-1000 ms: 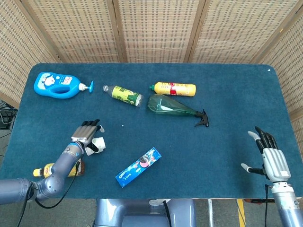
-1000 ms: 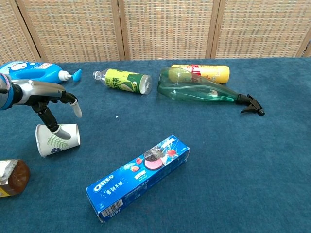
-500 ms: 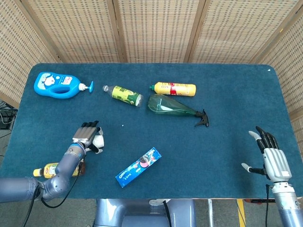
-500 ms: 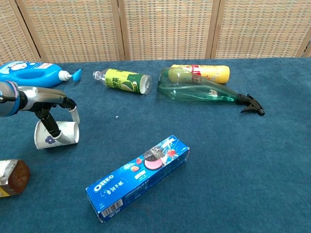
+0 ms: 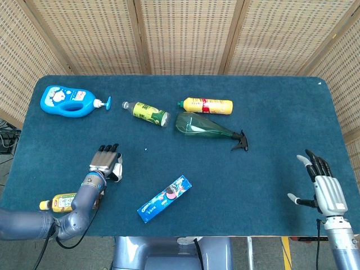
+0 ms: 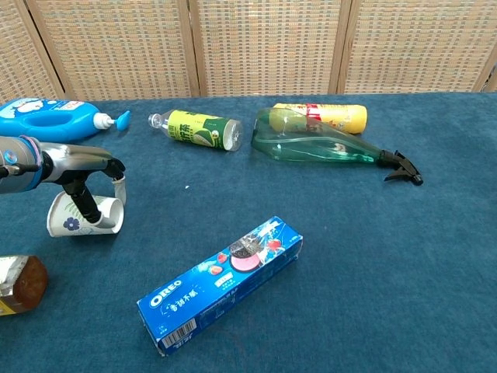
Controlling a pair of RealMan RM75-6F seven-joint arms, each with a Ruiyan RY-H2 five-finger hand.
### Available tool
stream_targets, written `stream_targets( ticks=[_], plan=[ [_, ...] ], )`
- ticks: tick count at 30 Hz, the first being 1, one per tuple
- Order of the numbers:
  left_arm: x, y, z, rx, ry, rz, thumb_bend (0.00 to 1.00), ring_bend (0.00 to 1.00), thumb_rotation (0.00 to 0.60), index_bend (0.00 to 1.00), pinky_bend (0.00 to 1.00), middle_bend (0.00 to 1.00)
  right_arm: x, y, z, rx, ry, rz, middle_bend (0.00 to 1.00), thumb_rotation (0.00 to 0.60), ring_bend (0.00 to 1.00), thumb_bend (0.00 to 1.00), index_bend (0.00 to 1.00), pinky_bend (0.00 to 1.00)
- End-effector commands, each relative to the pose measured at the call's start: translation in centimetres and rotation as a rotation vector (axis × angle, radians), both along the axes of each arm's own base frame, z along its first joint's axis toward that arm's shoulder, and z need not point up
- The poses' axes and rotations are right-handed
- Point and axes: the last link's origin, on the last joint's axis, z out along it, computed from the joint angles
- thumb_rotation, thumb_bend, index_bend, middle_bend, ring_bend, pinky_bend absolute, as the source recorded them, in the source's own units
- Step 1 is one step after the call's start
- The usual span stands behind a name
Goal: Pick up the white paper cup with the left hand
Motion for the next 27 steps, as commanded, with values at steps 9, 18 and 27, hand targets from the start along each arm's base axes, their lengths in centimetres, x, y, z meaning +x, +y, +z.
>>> stream_targets(
  ticks=[9,18,27],
  plan=[
    [0.6,0.8,0.9,0.140,-0.186,-0.048,0.40,0.00,0.529,0.46,0.00,0.00,0.0,0.0,-0.1,0.004,-0.005,0.001,0.00,0.600,0.00,0.10,0.00,0.00],
    [-0.9,1.0,0.2,0.314,-0.583,-0.066,0.37,0.00,0.588,0.49,0.00,0.00,-0.1,-0.1,-0.3,0.014,-0.005,-0.002,0.00,0.600,0.00,0.10,0.00,0.00],
    [-3.0,0.8,-1.0,0.302,-0.825,0.003,0.36,0.00,0.600,0.51,0.00,0.00,0.0,-0.2,-0.8,0.024,0.010,-0.003,0.00,0.600,0.00,0.10,0.00,0.00]
  ],
)
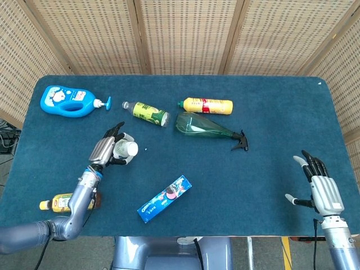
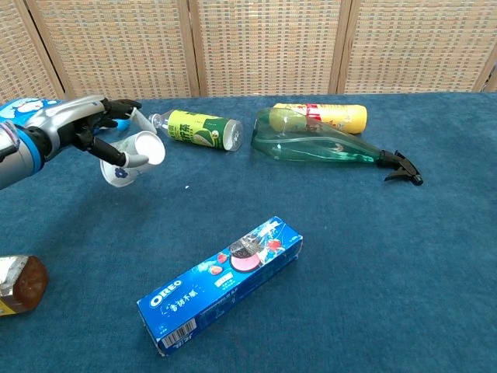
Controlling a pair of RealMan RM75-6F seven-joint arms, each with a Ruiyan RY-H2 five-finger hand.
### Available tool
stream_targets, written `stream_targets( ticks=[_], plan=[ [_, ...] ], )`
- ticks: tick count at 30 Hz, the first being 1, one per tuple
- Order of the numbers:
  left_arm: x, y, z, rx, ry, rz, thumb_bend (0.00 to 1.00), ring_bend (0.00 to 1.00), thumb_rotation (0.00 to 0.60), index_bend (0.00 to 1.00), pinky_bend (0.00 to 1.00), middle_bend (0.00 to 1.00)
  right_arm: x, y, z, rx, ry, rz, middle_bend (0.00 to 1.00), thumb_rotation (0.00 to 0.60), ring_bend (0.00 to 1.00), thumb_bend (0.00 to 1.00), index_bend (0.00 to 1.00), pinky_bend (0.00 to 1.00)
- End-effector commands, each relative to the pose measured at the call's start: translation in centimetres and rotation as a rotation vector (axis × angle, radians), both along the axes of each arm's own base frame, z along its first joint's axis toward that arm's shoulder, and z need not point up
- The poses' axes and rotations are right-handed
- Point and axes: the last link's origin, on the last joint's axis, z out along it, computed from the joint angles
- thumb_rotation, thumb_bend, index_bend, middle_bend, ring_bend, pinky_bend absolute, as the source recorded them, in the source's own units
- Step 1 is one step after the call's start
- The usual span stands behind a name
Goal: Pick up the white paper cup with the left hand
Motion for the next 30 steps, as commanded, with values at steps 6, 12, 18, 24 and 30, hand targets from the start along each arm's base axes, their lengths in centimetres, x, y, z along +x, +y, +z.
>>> stream_targets(
  ticks=[6,12,18,24,30],
  plan=[
    [-2.9,-0.8,-1.9,-0.052,-0.233,0.062,0.36,0.00,0.600,0.52,0.00,0.00,0.0,0.0,-0.3,0.006,0.006,0.000,0.00,0.600,0.00,0.10,0.00,0.00],
    [-4.1,-1.1,-2.5,-0.083,-0.293,0.090,0.36,0.00,0.600,0.51,0.00,0.00,0.1,0.0,-0.4,0.008,0.010,0.003,0.00,0.600,0.00,0.10,0.00,0.00],
    [-5.3,-1.3,-3.0,-0.093,-0.284,0.096,0.36,0.00,0.600,0.51,0.00,0.00,0.0,0.0,-0.5,0.010,0.013,0.002,0.00,0.600,0.00,0.10,0.00,0.00],
    [-6.1,-1.5,-2.7,-0.101,-0.252,0.088,0.36,0.00,0.600,0.51,0.00,0.00,0.1,0.0,-0.5,0.009,0.014,0.004,0.00,0.600,0.00,0.10,0.00,0.00],
    [-7.1,-1.6,-2.0,-0.099,-0.232,0.093,0.36,0.00,0.600,0.49,0.00,0.00,0.1,0.0,-0.5,0.008,0.014,0.004,0.00,0.600,0.00,0.10,0.00,0.00]
  ],
)
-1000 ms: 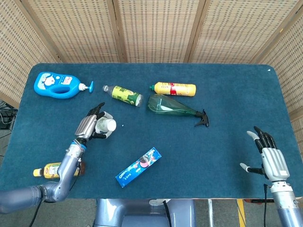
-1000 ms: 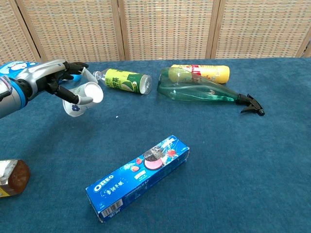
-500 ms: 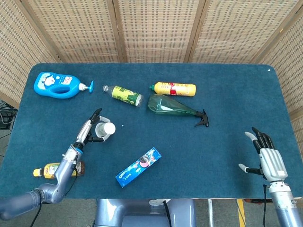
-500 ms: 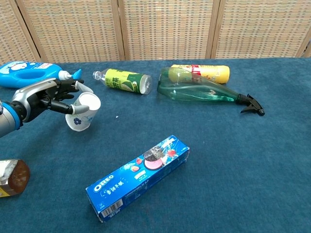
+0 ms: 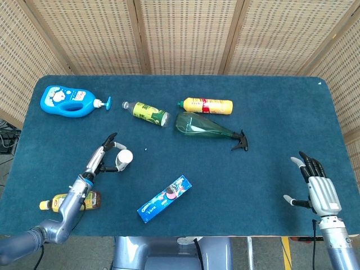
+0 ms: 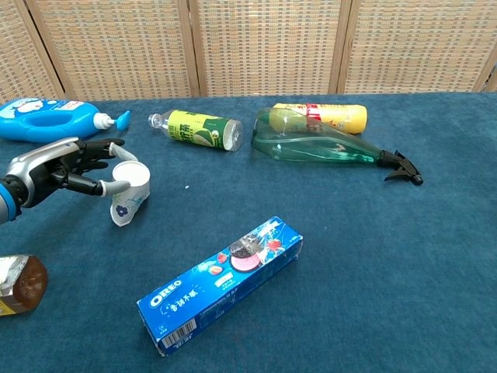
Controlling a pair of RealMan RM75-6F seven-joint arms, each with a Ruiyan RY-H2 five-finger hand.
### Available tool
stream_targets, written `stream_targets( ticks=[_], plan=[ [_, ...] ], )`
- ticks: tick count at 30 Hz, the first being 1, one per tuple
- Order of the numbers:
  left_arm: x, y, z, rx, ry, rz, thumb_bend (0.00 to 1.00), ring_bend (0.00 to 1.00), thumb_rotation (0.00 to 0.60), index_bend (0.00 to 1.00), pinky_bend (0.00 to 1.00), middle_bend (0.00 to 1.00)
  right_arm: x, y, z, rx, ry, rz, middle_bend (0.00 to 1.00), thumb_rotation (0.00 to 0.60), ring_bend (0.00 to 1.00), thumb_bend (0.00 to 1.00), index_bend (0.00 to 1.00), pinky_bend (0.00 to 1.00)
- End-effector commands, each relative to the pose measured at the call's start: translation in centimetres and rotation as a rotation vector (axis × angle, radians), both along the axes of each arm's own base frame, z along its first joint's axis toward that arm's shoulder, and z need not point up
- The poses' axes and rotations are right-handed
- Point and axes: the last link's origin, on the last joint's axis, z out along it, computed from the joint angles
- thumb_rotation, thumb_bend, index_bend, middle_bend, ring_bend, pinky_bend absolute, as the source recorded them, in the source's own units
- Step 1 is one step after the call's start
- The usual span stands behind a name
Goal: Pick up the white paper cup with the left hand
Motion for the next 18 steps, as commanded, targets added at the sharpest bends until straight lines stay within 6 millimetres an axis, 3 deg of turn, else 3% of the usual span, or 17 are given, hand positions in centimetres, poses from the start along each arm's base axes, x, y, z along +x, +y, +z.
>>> stream_targets(
  ticks=[1,10,18],
  plan=[
    [-0.4,-0.1,0.4,0.001,0.009,0.000,0.35,0.00,0.600,0.48,0.00,0.00,0.0,0.0,0.0,0.000,0.000,0.000,0.00,0.600,0.00,0.10,0.00,0.00],
    [-1.8,-0.9,2.2,0.021,0.064,-0.032,0.34,0.00,0.523,0.31,0.00,0.00,0.2,0.1,0.0,0.001,-0.001,0.004,0.00,0.600,0.00,0.10,0.00,0.00],
    [-2.8,-1.5,3.6,0.040,0.097,-0.043,0.34,0.00,0.514,0.21,0.00,0.00,0.2,0.1,-0.1,0.004,0.003,0.008,0.00,0.600,0.00,0.10,0.00,0.00]
  ],
)
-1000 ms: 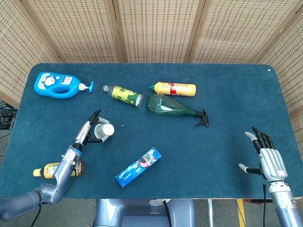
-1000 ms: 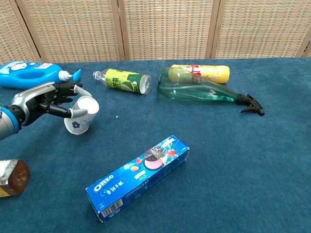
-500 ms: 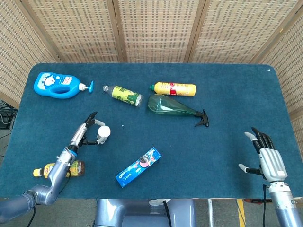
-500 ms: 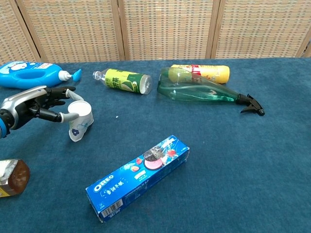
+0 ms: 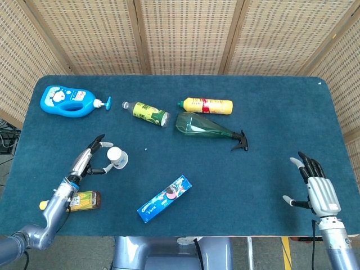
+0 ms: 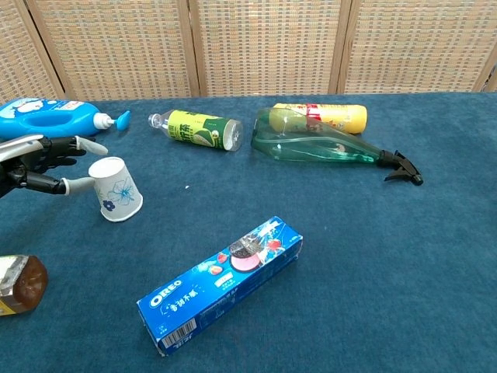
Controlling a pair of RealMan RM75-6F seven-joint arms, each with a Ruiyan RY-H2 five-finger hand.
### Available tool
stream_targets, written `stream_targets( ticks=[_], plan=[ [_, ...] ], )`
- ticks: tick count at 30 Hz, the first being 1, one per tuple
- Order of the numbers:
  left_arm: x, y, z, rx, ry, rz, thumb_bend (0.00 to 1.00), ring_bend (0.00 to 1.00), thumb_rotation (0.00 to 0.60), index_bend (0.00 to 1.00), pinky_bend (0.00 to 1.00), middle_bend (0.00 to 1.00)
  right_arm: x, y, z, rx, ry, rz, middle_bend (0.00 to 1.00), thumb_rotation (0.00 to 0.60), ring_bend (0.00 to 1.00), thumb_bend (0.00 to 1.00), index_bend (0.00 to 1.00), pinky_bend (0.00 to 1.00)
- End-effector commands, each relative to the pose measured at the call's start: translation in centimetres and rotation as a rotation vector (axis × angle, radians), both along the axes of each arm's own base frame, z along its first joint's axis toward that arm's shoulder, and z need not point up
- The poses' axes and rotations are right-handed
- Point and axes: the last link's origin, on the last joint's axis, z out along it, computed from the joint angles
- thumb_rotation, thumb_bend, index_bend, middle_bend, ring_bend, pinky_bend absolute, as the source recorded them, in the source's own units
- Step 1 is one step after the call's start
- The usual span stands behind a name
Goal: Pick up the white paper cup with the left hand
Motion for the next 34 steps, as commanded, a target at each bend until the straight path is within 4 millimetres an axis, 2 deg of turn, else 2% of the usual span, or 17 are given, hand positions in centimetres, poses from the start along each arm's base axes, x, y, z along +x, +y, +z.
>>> stream_targets(
  ticks=[1,5,10,15,18,19,23,28,32,34],
  plan=[
    [-0.4,-0.2,0.5,0.007,0.023,-0.010,0.34,0.00,0.514,0.21,0.00,0.00,0.0,0.0,0.0,0.000,0.002,0.002,0.00,0.600,0.00,0.10,0.00,0.00],
    [-0.8,-0.4,1.2,0.026,0.023,-0.004,0.34,0.00,0.514,0.20,0.00,0.00,0.1,0.1,-0.1,0.002,0.005,0.005,0.00,0.600,0.00,0.10,0.00,0.00],
    [-0.9,-0.4,3.0,0.087,0.016,-0.018,0.34,0.00,0.514,0.17,0.00,0.00,0.2,0.2,-0.1,0.001,0.007,0.010,0.00,0.600,0.00,0.10,0.00,0.00],
    [-0.7,-1.4,6.8,0.253,0.214,-0.121,0.34,0.00,0.514,0.15,0.00,0.00,0.2,0.2,-0.2,0.005,0.025,0.013,0.00,0.600,0.00,0.10,0.00,0.00],
    [-0.8,-3.1,8.3,0.322,0.350,-0.134,0.34,0.00,0.514,0.11,0.00,0.00,0.0,0.2,-0.4,0.009,0.047,0.011,0.00,0.600,0.00,0.10,0.00,0.00],
    [-1.5,-4.5,9.1,0.343,0.481,-0.133,0.35,0.00,0.516,0.10,0.00,0.00,0.0,0.2,-0.4,0.013,0.063,0.011,0.00,0.600,0.00,0.10,0.00,0.00],
    [-2.4,-9.2,11.2,0.363,0.714,-0.023,0.36,0.00,0.522,0.05,0.00,0.00,0.1,0.4,-0.6,0.012,0.104,0.019,0.00,0.600,0.00,0.10,0.00,0.00],
    [-3.1,-12.3,12.2,0.343,0.859,0.040,0.36,0.00,0.520,0.00,0.00,0.00,0.2,0.4,-0.8,0.013,0.124,0.019,0.00,0.600,0.00,0.10,0.00,0.00],
    [-3.4,-14.5,13.0,0.329,0.895,0.072,0.34,0.00,0.517,0.00,0.00,0.00,0.4,0.4,-0.7,0.005,0.127,0.029,0.00,0.600,0.00,0.10,0.00,0.00],
    [-3.3,-15.0,13.3,0.331,0.896,0.074,0.34,0.00,0.516,0.00,0.00,0.00,0.5,0.4,-0.7,0.002,0.127,0.032,0.00,0.600,0.00,0.10,0.00,0.00]
  ],
)
